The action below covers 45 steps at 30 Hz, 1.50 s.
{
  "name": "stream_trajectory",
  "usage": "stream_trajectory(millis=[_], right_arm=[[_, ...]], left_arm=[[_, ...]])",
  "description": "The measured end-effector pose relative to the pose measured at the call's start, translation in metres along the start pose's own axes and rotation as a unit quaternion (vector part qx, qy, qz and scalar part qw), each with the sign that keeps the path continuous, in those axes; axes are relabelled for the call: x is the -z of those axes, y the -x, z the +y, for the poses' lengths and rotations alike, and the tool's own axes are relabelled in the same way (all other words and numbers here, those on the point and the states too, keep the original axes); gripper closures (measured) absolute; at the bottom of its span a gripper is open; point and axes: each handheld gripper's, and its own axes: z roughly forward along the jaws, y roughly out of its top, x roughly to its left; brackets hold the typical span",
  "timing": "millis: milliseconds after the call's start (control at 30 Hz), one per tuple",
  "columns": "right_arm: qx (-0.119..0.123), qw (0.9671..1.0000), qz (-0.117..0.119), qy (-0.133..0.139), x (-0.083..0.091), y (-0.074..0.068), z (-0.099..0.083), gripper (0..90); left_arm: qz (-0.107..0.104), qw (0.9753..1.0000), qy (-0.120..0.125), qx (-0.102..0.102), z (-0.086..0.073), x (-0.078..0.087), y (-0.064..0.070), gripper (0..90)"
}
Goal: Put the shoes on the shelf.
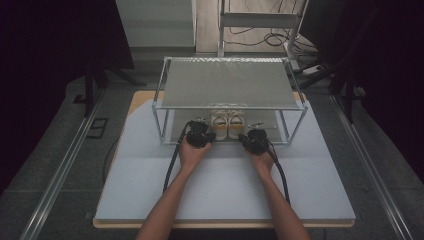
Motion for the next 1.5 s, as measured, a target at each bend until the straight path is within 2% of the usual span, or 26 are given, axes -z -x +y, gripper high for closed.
stream_trajectory(millis=[167,233,433,700,767,833,900,933,1000,1033,1067,1167,1233,1267,1333,1367,1400,1433,1467,1500], right_arm=[[0.003,1.0000,0.000,0.001,-0.001,0.000,0.000,89.8],[0.002,1.0000,0.001,0.001,-0.001,0.000,0.000,89.8],[0.001,1.0000,0.002,0.001,-0.001,0.000,0.000,89.8],[0.000,1.0000,0.004,-0.003,-0.002,0.000,-0.001,89.7],[0.001,1.0000,0.004,-0.003,-0.002,0.000,-0.001,89.7],[0.000,1.0000,0.004,-0.003,-0.002,0.000,-0.001,89.7],[0.003,1.0000,0.002,-0.004,-0.001,0.001,-0.001,89.3],[-0.003,1.0000,0.002,-0.004,0.001,0.002,-0.001,88.3],[-0.004,1.0000,0.003,-0.003,0.002,0.002,-0.001,88.1],[-0.006,1.0000,0.005,-0.001,0.004,0.003,-0.001,87.6],[-0.004,1.0000,0.005,0.000,0.006,0.004,-0.001,87.0],[0.001,0.9999,0.008,0.007,0.012,0.004,0.001,84.8],[0.003,0.9999,0.011,0.011,0.016,0.005,0.001,82.1],[0.005,0.9999,0.013,0.010,0.017,0.005,0.001,79.8],[0.007,0.9998,0.015,0.012,0.018,0.005,0.000,76.3],[0.011,0.9997,0.017,0.013,0.021,0.005,-0.001,67.4],[0.011,0.9997,0.017,0.013,0.021,0.005,-0.001,67.4],[0.014,0.9996,0.020,0.014,0.025,0.006,-0.002,59.8],[0.014,0.9996,0.020,0.014,0.025,0.006,-0.002,59.8],[0.016,0.9994,0.026,0.015,0.031,0.006,-0.004,53.8]], left_arm=[[0.006,1.0000,-0.008,-0.002,0.004,-0.002,-0.002,85.3],[0.005,0.9999,-0.005,0.008,0.005,-0.005,-0.001,85.3],[0.002,0.9999,-0.004,0.010,0.005,-0.006,-0.001,85.3],[0.010,0.9999,-0.004,0.009,0.005,-0.007,-0.001,84.9],[0.009,0.9999,-0.001,0.011,0.005,-0.008,-0.001,83.5],[0.011,0.9999,0.002,0.005,0.004,-0.007,-0.002,82.8],[0.006,0.9999,0.009,0.002,0.002,-0.005,-0.003,80.4],[0.002,0.9999,0.011,0.002,0.001,-0.002,-0.004,78.4],[-0.004,0.9998,0.017,0.002,0.000,0.001,-0.004,75.4],[-0.002,0.9996,0.025,0.016,-0.001,0.005,-0.002,74.1],[-0.003,0.9995,0.027,0.019,-0.001,0.007,-0.002,72.9],[-0.006,0.9994,0.032,0.013,-0.002,0.012,-0.003,69.3],[-0.012,0.9993,0.030,0.016,-0.002,0.014,-0.003,66.3],[-0.015,0.9994,0.030,0.005,-0.002,0.015,-0.003,64.6],[-0.014,0.9994,0.031,0.004,-0.003,0.016,-0.002,58.8],[-0.019,0.9993,0.031,0.004,-0.004,0.019,-0.001,54.8],[-0.019,0.9993,0.031,0.004,-0.004,0.019,-0.001,52.7],[-0.020,0.9993,0.033,-0.003,-0.005,0.024,0.002,50.1],[-0.020,0.9993,0.033,-0.003,-0.005,0.024,0.002,48.2],[-0.023,0.9992,0.033,0.008,-0.009,0.030,0.006,45.6]])
